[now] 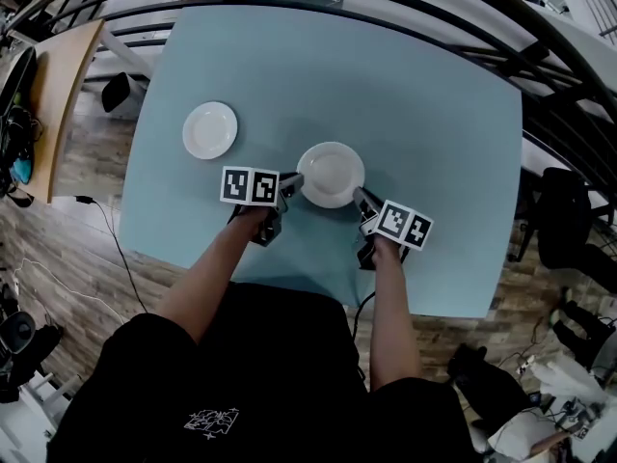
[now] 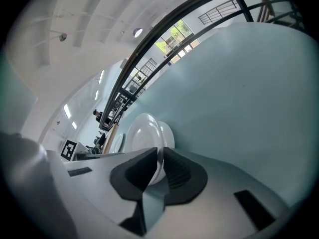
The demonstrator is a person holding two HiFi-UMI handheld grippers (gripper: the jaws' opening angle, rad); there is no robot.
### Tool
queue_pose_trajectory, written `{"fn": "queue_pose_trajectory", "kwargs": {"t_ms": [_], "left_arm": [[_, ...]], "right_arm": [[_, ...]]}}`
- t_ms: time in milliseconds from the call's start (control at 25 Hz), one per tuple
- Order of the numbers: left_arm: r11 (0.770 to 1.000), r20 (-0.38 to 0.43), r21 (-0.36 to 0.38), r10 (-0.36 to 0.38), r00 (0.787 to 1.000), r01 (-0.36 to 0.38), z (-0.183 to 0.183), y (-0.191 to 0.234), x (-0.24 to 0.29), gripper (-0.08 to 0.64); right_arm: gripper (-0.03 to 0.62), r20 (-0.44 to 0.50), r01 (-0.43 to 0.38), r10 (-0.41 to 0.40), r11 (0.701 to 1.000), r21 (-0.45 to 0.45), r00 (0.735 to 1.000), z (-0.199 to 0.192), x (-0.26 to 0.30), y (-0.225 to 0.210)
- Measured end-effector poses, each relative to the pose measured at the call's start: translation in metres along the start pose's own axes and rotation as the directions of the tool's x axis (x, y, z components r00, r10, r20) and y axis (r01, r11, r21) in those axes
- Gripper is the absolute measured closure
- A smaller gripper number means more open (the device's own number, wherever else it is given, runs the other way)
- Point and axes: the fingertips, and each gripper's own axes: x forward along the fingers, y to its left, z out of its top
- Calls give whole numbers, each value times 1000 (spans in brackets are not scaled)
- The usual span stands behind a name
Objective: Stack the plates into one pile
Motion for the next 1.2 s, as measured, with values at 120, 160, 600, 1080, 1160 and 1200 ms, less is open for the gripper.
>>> {"fn": "queue_pose_trajectory", "kwargs": {"t_ms": [120, 160, 600, 1080, 1160, 1200], "left_arm": [[1000, -5, 2, 12, 1000, -12, 3, 3, 1, 518], [1000, -9, 6, 17, 1000, -17, 3, 4, 3, 518], [999, -31, 12, 43, 999, -43, -1, 10, 7, 518], [997, -52, 30, 69, 996, -67, -4, 13, 8, 512], [996, -62, 45, 82, 995, -79, -4, 13, 9, 512], [994, -68, 60, 92, 993, -88, -5, 12, 9, 512]], "right_arm": [[554, -15, 11, -11, 1000, -17, 1000, 3, 4, 0], [554, -19, 16, -17, 1000, -25, 1000, 4, 6, -1], [549, -66, 52, -60, 992, -113, 996, -1, 13, -6], [532, -79, 110, -132, 965, -236, 988, -4, 17, -9], [531, -81, 128, -154, 957, -260, 985, -5, 17, -11], [526, -83, 141, -170, 949, -282, 982, -6, 18, -12]]}}
